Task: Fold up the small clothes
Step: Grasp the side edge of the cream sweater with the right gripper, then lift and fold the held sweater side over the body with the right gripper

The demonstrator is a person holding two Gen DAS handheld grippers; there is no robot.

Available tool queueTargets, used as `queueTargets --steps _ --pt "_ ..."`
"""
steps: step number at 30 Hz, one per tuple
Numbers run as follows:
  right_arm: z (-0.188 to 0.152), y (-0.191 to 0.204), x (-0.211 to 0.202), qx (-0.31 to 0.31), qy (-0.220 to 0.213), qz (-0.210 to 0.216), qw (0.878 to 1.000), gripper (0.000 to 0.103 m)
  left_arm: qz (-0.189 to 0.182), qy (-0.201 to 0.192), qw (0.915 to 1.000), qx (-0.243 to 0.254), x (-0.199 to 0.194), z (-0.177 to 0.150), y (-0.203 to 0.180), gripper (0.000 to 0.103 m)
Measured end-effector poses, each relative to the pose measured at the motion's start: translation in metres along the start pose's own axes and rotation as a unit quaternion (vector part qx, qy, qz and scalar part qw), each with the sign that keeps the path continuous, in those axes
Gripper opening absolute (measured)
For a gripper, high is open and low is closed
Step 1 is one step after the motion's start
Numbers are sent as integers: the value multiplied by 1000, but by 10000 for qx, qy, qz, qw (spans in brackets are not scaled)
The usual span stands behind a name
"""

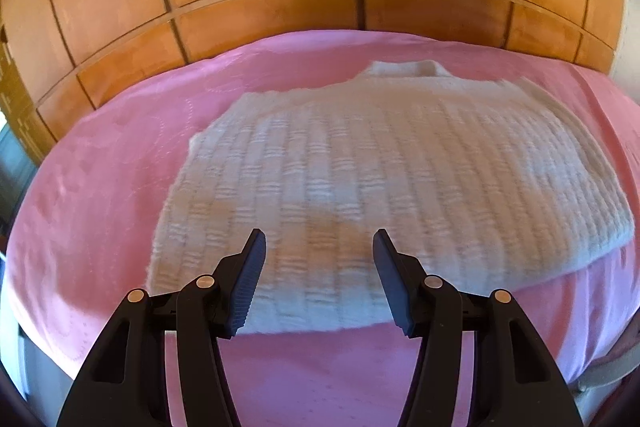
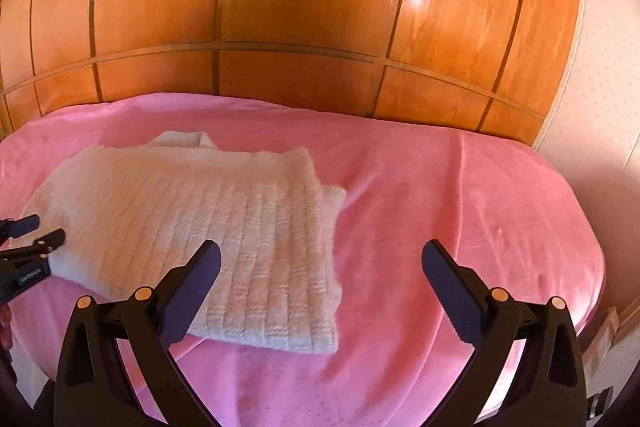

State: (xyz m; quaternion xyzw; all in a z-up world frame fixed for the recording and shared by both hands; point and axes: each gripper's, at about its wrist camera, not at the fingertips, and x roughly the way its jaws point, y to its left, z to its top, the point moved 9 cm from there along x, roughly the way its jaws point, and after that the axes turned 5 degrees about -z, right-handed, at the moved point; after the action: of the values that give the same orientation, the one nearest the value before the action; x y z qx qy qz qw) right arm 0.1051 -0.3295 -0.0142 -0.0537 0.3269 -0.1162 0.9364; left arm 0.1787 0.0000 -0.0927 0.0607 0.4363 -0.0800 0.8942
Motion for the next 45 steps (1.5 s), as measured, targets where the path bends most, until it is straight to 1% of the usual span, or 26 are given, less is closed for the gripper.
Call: queueTargets --steps 4,8,17,19,20,21,22,23,25,26,29,32,33,34,35,36,37,38,39,41,42,43,45 --pt "-3 -1 0 10 -18 27 10000 100 -44 2 9998 194 -1 0 -18 55" --pt "-8 -4 4 51 53 58 10000 100 -99 13 9993 367 -2 -1 -34 55" --pt "-20 -16 21 168 271 33 9995 100 -164 65 9985 526 1 -2 -50 55" --pt "-25 -18 30 272 386 157 9988 100 -177 75 9985 516 3 -3 -51 55" --pt "-29 -21 39 515 539 458 9962 100 -203 63 9985 500 3 -2 -50 55" --pt "-32 -22 47 834 652 858 9907 100 -238 56 9986 475 3 -1 -49 55" --pt "-34 -25 53 1109 730 1158 9844 100 -290 65 9987 420 4 0 -48 55" --pt "-40 -31 64 1526 876 1483 9732 100 -366 91 9987 328 4 0 -47 55" --pt "-46 -42 78 1909 1032 1654 9621 100 -501 123 9986 149 6 2 -42 55" --pt "-47 -46 84 2095 1056 1807 9552 100 -543 136 9984 80 6 1 -41 55" --pt "-50 -53 102 2609 1187 2304 9299 100 -697 243 9972 -101 13 0 -37 55" --pt "-53 -50 114 2821 1352 2544 9151 100 -874 266 9953 -309 15 0 -33 55" --pt "-53 -45 114 2840 1371 2692 9100 96 -955 247 9943 -399 15 1 -31 55" --pt "-51 -39 114 2806 1388 2801 9075 91 -1062 241 9928 -496 15 1 -29 55" --pt "-50 -34 114 2754 1423 2911 9051 87 -1239 244 9898 -653 15 2 -26 55" --pt "-50 -25 114 2673 1502 3063 9012 81 -1336 246 9879 -748 15 3 -24 55" --pt "-51 -18 114 2596 1567 3104 9009 81 -1433 250 9859 -833 16 3 -22 55" --pt "-52 -13 114 2492 1606 3090 9037 81 -1479 251 9848 -877 18 4 -20 55" --pt "-53 -7 114 2345 1636 3063 9080 77 -1460 247 9851 -872 20 4 -18 55" --pt "-53 1 113 2178 1728 3046 9110 62 -1441 312 9852 -873 29 3 -16 53" --pt "-52 7 114 2036 1819 3050 9124 43 -1468 377 9844 -897 34 2 -16 53" --pt "-51 12 113 1918 1881 3043 9139 31 -1489 420 9836 -924 37 1 -16 53" --pt "-48 18 107 1771 1940 3019 9164 27 -1501 431 9830 -970 42 2 -15 53"
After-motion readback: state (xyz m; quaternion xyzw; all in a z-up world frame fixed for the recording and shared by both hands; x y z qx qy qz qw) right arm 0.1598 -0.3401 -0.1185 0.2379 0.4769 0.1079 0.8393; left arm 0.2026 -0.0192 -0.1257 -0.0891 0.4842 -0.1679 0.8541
